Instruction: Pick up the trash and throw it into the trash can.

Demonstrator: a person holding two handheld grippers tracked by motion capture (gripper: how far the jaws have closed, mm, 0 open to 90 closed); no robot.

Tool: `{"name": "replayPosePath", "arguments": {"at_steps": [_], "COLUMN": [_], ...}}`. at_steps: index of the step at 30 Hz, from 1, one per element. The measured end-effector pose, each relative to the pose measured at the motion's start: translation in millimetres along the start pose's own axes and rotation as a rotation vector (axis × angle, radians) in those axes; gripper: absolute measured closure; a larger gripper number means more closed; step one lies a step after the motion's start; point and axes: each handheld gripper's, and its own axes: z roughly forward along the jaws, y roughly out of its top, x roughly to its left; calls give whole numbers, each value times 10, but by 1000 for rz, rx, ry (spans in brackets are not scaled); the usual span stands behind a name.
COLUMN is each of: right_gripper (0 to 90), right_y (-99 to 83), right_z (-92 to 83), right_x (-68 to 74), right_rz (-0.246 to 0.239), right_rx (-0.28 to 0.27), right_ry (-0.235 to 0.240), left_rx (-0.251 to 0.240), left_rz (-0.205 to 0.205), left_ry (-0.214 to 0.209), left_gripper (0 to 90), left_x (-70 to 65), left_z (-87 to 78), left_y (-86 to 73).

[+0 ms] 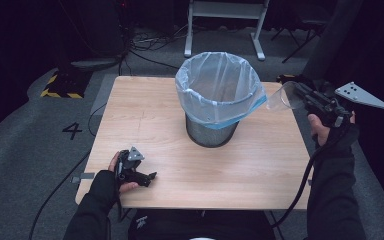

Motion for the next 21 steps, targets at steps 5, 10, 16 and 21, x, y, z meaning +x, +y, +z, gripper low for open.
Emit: {"name": "replayPosePath", "arguments": {"at_steps": [5,10,16,21], "right_gripper": [822,822,822,822], "right_y": [52,88,142,172], "right_z": [23,51,89,101], "right_x": [29,63,102,109], "right_rz": [3,6,16,-10], "right_rx": [-19,-34,-52,-55], "right_ry": [7,14,30,34], "left_rx": [1,2,4,4], "left_rz": [-2,-2,-1,-2], "left_ry": [1,1,0,0], "left_gripper": [3,3,3,3], "left_x": [-2,-2,-1,-1], "left_z": [-2,-2,-4,-4], "left_y": [-1,-1,0,0]}}
